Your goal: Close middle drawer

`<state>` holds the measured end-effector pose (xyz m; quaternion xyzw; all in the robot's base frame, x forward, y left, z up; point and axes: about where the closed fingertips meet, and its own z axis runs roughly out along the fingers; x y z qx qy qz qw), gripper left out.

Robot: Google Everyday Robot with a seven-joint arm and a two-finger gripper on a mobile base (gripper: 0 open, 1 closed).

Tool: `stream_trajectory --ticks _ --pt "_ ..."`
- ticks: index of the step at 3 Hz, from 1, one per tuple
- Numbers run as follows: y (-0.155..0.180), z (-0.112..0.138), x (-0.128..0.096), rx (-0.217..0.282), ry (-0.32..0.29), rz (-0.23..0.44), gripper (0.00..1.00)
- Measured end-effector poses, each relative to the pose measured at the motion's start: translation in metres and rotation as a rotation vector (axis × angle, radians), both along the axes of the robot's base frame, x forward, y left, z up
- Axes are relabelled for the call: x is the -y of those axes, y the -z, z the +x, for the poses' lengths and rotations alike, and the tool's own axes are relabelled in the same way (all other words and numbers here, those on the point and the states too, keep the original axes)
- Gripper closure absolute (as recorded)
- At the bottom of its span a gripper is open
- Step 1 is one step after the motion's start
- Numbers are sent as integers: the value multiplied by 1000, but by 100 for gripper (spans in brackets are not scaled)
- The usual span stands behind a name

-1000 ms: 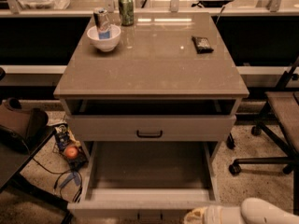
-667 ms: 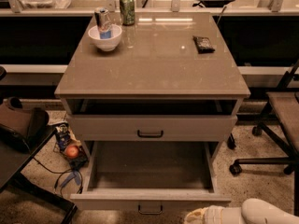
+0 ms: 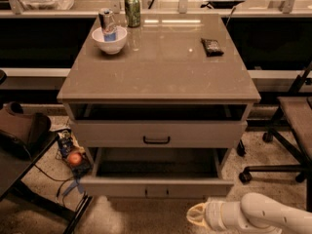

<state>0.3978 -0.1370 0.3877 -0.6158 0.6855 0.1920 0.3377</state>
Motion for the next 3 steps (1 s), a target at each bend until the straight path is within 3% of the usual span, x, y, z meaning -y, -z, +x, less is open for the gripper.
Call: stream_trajectory --ticks 1,2,3 --pt "9 44 -17 18 -18 -4 100" --pt "16 125 -45 64 -38 -6 100" --pt "17 121 -45 59 -40 -5 100"
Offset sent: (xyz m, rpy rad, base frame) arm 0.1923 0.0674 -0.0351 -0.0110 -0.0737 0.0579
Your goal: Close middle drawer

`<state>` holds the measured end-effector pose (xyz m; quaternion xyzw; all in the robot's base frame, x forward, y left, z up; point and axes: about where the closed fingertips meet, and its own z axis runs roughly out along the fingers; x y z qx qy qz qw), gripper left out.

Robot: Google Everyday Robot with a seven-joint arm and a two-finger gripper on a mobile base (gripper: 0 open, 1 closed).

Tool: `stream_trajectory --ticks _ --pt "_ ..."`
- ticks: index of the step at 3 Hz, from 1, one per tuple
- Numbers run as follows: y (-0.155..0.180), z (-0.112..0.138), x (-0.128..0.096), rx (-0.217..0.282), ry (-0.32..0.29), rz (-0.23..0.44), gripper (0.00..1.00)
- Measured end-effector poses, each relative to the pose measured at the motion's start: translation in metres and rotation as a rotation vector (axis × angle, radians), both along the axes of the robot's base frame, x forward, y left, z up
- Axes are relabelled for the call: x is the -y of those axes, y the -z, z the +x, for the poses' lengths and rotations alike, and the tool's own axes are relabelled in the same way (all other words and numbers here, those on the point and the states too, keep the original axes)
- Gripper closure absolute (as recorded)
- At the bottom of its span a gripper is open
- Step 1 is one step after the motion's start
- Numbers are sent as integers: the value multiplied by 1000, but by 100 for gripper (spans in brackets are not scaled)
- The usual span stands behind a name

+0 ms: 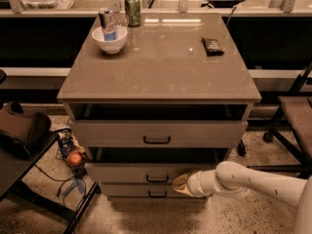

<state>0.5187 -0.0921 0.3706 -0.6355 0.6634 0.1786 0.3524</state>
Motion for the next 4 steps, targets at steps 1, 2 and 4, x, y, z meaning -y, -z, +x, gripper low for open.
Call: stream_trajectory --ticks 1,2,4 --pt "-2 9 2 11 25 3 100" --pt "2 25 7 10 51 15 100" --pt "3 53 19 9 82 27 100"
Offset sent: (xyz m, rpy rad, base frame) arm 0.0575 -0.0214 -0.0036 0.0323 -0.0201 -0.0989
